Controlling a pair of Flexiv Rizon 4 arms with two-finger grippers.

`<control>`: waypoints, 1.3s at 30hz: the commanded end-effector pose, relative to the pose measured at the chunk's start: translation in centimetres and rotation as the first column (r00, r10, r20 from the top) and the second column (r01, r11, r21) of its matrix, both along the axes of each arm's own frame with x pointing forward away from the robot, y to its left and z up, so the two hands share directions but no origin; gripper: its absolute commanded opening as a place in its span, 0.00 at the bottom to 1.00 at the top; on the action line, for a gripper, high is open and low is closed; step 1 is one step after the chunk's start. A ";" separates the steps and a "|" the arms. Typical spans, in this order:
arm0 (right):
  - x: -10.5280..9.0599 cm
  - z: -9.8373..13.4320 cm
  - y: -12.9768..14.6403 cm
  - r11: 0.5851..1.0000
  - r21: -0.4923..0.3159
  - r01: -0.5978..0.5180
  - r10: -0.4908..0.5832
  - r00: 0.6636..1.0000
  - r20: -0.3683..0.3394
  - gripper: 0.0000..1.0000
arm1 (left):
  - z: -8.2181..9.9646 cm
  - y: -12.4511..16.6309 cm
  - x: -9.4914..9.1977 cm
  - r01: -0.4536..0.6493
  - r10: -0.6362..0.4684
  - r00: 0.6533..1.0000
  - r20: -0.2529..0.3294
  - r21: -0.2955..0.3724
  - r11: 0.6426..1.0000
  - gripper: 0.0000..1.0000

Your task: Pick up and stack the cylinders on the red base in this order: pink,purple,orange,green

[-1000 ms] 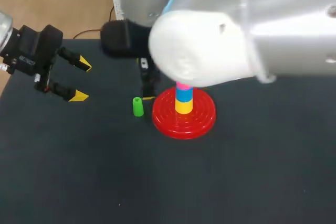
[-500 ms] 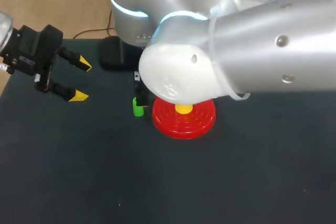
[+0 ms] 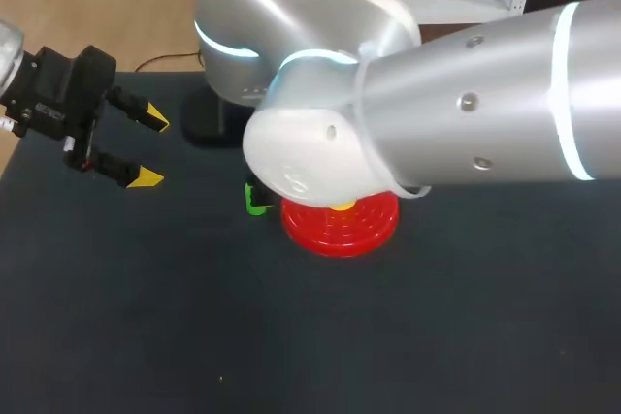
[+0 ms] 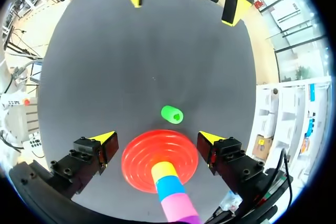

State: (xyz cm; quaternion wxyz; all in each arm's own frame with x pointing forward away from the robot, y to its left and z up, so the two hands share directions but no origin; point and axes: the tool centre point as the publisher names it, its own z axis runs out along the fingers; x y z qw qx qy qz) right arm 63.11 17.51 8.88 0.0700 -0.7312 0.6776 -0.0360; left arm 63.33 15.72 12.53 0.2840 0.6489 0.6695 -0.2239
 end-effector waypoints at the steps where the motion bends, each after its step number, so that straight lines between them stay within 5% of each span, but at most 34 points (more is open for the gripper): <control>1: 0.7 -0.6 0.6 1.000 -0.005 0.005 -0.005 1.000 -0.006 1.00 | 0.0 0.0 0.0 0.000 0.000 1.000 0.001 0.000 1.000 1.00; 39: 2.6 -5.6 1.2 0.999 -0.004 0.042 -0.043 0.997 -0.070 1.00 | 0.0 0.0 0.0 0.000 0.000 1.000 0.001 0.000 1.000 1.00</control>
